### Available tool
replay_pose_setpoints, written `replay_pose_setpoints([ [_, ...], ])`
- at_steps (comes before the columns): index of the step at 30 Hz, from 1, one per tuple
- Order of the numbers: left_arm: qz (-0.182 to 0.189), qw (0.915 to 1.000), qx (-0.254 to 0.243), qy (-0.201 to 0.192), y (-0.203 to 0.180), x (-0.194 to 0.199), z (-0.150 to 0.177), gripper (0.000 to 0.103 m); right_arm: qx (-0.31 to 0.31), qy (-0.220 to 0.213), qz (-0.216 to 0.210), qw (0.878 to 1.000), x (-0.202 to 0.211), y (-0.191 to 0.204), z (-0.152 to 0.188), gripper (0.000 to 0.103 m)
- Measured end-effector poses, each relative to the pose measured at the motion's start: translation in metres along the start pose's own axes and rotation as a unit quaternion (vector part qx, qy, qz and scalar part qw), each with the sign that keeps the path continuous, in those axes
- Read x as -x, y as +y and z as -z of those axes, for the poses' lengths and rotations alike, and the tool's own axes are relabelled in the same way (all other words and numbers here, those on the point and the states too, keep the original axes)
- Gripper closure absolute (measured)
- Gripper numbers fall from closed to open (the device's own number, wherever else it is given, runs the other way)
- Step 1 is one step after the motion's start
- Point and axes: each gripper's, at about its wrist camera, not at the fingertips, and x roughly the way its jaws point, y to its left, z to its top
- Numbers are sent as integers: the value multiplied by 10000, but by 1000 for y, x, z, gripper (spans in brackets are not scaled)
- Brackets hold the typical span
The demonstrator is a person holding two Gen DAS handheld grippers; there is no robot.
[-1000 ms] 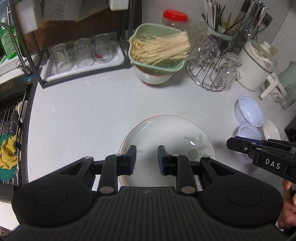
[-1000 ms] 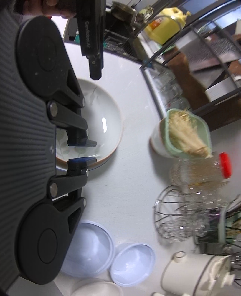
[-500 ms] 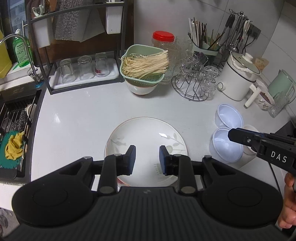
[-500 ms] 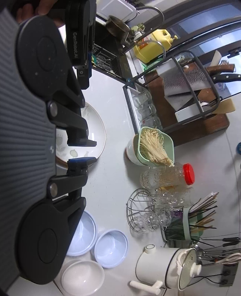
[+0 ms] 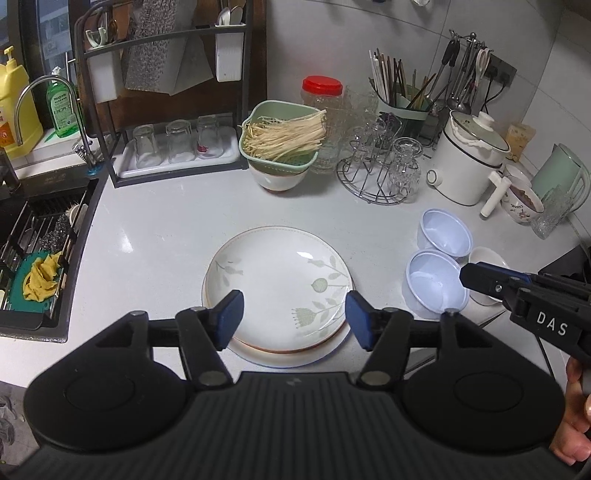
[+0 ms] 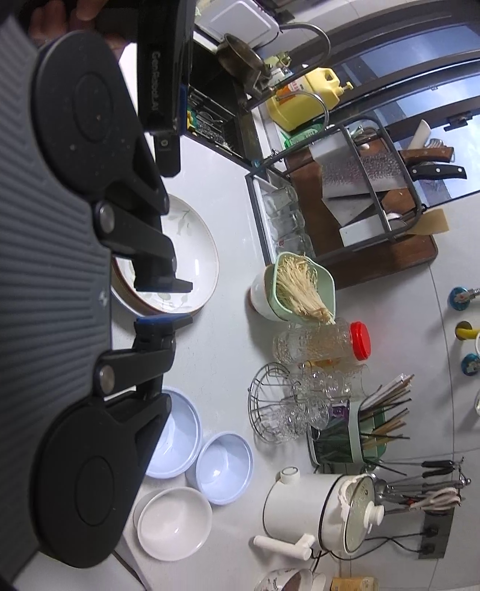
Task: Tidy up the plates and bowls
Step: 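Move both grippers to the rim of the large light-blue bowl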
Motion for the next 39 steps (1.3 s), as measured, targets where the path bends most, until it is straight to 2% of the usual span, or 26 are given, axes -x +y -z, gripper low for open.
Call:
replay_pose_setpoints([
  [1,-1,10000,0,-28,0,1,0,33,-6,-2,41,10000,0,-1,1,86],
  [2,-6,10000,-1,-50,-1,2,0,32,-13,8,106,9999,0,-3,1,75],
  [4,-2,10000,5,-72,-3,3,0,32,-62,-30,210,9998,3,-7,2,61],
  [7,51,9999,-23,-108,-7,1,-3,32,-96,-113,285,9995,9,-13,2,50],
  [10,130,9998,-66,-100,-14,-4,-6,32,-126,-152,434,9989,13,-18,3,33],
  [11,171,9998,-84,-102,-16,-5,-7,32,-157,-165,480,9986,14,-20,3,31],
  [17,375,9988,-311,-8,-34,-22,-13,32,-425,-162,684,9966,15,-37,6,31],
  [26,789,9941,-678,300,-63,-74,-25,32,-937,-49,1119,9893,-1,-70,16,31],
  [34,1101,9879,-963,513,-93,-120,-37,32,-1242,379,1283,9832,-27,-101,19,31],
  [39,1120,9858,-851,914,-102,-162,-42,32,-1356,747,1301,9793,-52,-122,21,32],
])
